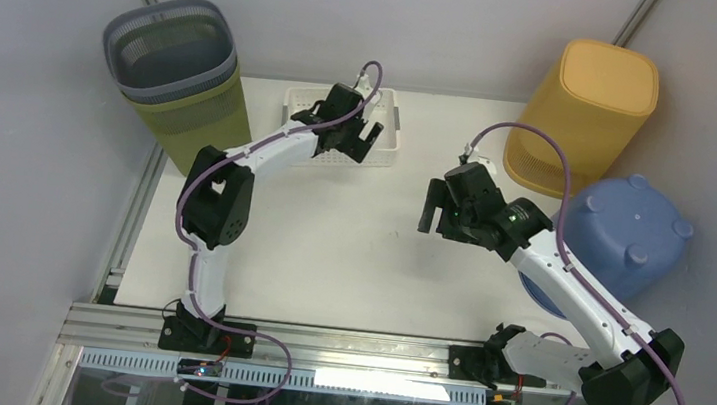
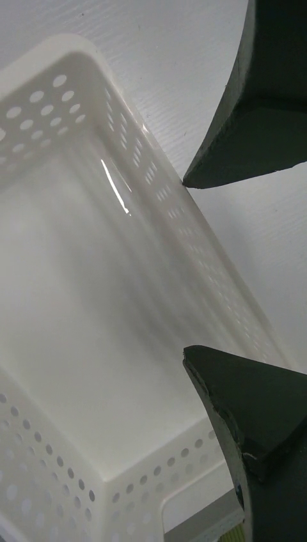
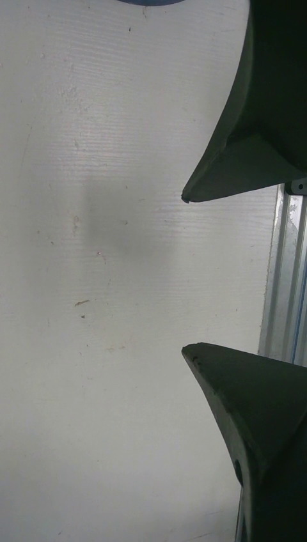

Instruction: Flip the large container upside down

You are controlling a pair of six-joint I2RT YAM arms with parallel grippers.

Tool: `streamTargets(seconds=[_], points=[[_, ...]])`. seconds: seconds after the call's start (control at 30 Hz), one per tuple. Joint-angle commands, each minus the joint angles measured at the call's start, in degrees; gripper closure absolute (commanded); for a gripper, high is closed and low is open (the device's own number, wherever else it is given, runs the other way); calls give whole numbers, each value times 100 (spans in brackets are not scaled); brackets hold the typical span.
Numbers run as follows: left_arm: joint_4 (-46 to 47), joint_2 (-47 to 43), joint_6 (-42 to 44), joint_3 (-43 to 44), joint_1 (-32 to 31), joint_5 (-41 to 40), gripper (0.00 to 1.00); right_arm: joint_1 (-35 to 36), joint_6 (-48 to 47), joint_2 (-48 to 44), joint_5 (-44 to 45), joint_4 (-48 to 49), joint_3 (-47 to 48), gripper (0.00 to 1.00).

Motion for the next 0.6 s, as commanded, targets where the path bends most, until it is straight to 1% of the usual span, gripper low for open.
streamTargets(seconds=[0.0, 0.1, 0.17, 0.3, 0.47, 0.5, 0.57], points=[[438, 15, 179, -93, 28, 268, 1, 21, 88, -110, 13, 170, 40, 15], [426, -20, 93, -285, 28, 364, 1, 24, 86, -86, 25, 173, 36, 15], [424, -91, -15, -421, 14, 428, 4, 24, 81, -63, 2, 211, 46, 15], [328, -237, -181, -632, -144, 484, 16, 19, 60, 18, -23, 263, 83, 15], [178, -405, -288, -682, -628, 215, 36, 15, -2, 72, 80, 256, 173, 15], [159, -432, -323, -661, -733, 155, 39, 13, -11, 79, 92, 255, 198, 15], [133, -493, -389, -611, -905, 126, 47, 16, -16, 68, 124, 224, 262, 15]])
